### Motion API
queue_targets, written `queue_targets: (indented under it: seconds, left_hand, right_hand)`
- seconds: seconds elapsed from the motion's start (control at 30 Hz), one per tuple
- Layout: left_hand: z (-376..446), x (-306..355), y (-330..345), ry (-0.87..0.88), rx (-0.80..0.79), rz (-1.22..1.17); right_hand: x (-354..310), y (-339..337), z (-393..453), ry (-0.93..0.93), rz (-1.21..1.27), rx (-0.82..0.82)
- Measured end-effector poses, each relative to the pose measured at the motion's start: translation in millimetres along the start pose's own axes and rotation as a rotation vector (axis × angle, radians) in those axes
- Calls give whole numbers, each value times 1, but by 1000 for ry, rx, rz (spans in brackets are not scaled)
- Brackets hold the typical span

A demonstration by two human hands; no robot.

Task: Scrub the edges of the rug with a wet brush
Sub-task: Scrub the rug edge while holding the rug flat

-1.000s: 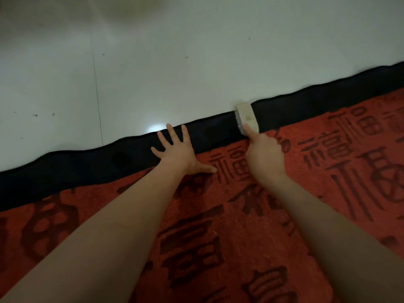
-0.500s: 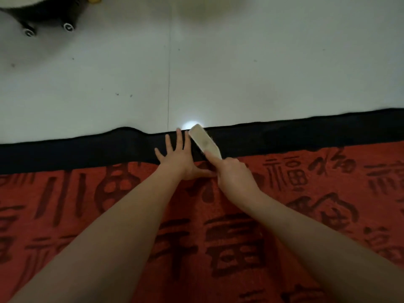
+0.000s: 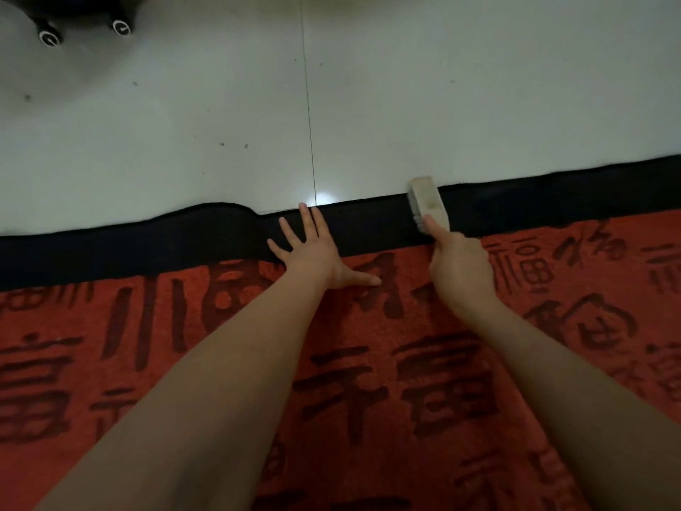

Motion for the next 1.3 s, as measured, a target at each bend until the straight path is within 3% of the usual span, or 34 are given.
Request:
queue_targets:
  seconds: [0.1, 0.13, 0.2, 0.33, 0.4, 0.47, 0.5, 0.63, 0.67, 0.77, 0.83, 0.97, 1.03, 1.1, 1.17, 1.3]
  left_hand:
    - [-1, -1, 1, 15, 10, -20]
    - [0, -2, 2, 26, 17, -18]
    - [1, -4, 3, 39, 19, -12]
    - [1, -2, 0, 47, 12, -12]
    - [2, 1, -2, 34, -17, -13]
    - [2, 2, -3, 14, -27, -5]
    - [2, 3, -4, 7, -36, 2]
    - [0, 6, -6, -12, -62, 25]
    - [1, 6, -7, -18, -62, 23]
    - [0, 4, -6, -13, -40, -2]
    - [-1, 2, -5, -4, -41, 5]
    - [-3, 2, -6, -9, -52, 27]
    - [-3, 5, -7, -15, -60, 15]
    - [-2, 5, -8, -16, -52, 11]
    - [-2, 5, -8, -10, -51, 11]
    - [-4, 4, -7, -18, -66, 18]
  right_hand:
    - [-34, 28, -45, -169, 16, -124]
    - [-39, 35, -58, -296, -35, -172]
    - [-16, 21, -45, -372, -180, -176]
    - [41, -28, 2, 45, 13, 100]
    - [13, 5, -23, -26, -5, -5]
    - [-2, 25, -40, -234, -97, -124]
    - [4, 18, -32, -262, -146, -116]
    - [42, -29, 11, 68, 9, 69]
    - [20, -19, -5, 43, 23, 59]
    - [-47, 38, -60, -296, -30, -165]
    - [-37, 30, -44, -394, -121, -120]
    - [38, -22, 14, 36, -6, 77]
    - [9, 3, -20, -46, -1, 1]
    - [-15, 28, -54, -251, -57, -130]
    - [-1, 20, -38, -330, -158, -131]
    - [52, -24, 10, 40, 10, 66]
Point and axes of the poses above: each hand's wrist, its own z-axis towards the middle knuckle, its own y-axis out of the palm, x = y × z, the point moved 7 cm from there along z, towards the middle knuckle, and after that the axes turned 11 degrees about y, right-handed, at the moved point
